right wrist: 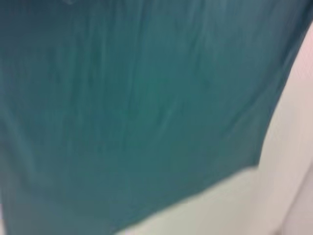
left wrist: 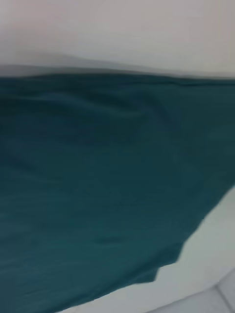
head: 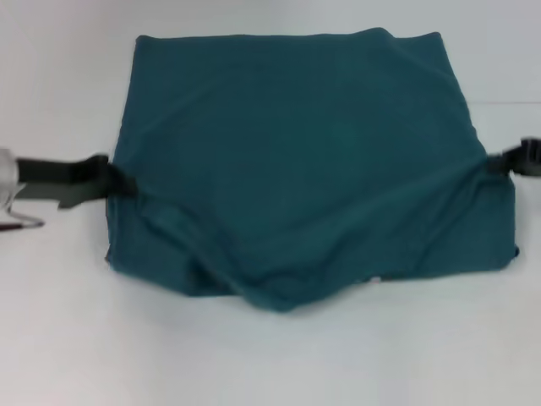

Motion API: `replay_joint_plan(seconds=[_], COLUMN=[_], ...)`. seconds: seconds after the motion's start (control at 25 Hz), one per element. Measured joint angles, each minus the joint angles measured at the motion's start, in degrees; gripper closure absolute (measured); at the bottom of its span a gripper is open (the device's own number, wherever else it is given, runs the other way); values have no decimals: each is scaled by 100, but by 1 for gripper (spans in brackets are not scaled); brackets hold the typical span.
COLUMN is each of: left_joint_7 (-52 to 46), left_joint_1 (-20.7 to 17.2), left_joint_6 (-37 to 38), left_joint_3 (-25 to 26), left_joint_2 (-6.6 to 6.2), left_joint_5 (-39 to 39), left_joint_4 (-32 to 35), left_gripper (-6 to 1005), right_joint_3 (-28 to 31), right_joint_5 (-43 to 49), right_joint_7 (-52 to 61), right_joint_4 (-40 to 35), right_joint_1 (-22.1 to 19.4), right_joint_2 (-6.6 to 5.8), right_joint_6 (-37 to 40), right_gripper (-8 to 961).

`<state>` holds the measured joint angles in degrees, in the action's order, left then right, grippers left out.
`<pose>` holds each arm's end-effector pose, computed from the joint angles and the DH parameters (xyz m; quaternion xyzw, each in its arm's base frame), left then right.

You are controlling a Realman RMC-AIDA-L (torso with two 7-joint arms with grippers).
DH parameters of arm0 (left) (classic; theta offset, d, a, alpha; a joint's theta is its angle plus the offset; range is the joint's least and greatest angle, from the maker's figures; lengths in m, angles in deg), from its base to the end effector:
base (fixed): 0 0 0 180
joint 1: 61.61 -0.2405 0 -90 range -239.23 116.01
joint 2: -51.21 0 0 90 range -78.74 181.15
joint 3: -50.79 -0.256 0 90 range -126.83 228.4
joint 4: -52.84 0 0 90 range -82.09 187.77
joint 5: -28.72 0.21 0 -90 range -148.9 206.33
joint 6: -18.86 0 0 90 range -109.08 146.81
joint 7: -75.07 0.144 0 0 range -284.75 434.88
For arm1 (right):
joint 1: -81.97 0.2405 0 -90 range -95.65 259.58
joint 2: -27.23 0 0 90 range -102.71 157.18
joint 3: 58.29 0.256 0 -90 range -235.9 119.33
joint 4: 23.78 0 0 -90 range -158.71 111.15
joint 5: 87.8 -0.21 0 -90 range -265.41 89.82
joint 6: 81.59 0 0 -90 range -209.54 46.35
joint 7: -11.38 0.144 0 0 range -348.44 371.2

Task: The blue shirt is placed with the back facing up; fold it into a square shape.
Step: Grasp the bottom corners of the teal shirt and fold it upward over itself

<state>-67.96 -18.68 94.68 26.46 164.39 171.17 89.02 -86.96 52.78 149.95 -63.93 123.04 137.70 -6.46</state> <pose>-0.2856 0.4028 0.0503 -0.7069 -0.6630 -0.1645 0.1831 0.2945 0.4085 0.0843 -0.7426 0.6095 0.1414 0.2388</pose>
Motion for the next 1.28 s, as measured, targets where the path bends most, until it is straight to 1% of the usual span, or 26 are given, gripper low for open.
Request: replay_joint_plan(seconds=[0.12,0.16,0.2,0.28,0.32,0.44,0.6,0.68,0.72,0.8,0.96,1.28], left_joint_7=[-34,-49,-68,-73,-73,-32,140,179,194,196,198,201], left_joint_1=[304,348,423,477,507,572,611,621,644,690,793,963], left_joint_6=[-795,-1005,-1362,-1727,-1987,-2634,-3543,-3765,-3944,-4060,-4214,-4424], left_joint_3=[-120,-158,-231,-319,-404,-670,-1018,-1108,-1182,-1231,-1249,-1255], left_joint_2=[22,55,122,188,237,333,515,563,580,577,561,562], left_joint_5=[6,6,2,-6,-15,-36,-40,-41,-41,-41,-41,-41], left_joint_4=[-202,-212,-227,-236,-246,-270,-311,-337,-391,-465,-521,-534], left_gripper=[974,973,973,972,971,969,967,966,966,965,963,959], right_joint_3=[-51,-106,-161,-340,-442,-753,-1086,-1198,-1240,-1284,-1291,-1290], right_joint_5=[-75,-76,-77,-90,-89,-77,-74,-69,-67,-66,-55,-48], right_joint_7=[34,47,63,86,92,98,117,123,124,125,127,127], right_joint_4=[7,13,24,106,180,436,711,780,816,906,987,1168], right_joint_1=[101,141,168,246,299,470,687,792,856,977,1210,1351], right_joint_2=[131,186,227,314,340,383,422,438,440,418,329,162], right_joint_6=[-627,-864,-1044,-1528,-1761,-2310,-2930,-3170,-3283,-3441,-3542,-3733], right_gripper=[897,897,897,897,897,897,897,897,897,897,898,898])
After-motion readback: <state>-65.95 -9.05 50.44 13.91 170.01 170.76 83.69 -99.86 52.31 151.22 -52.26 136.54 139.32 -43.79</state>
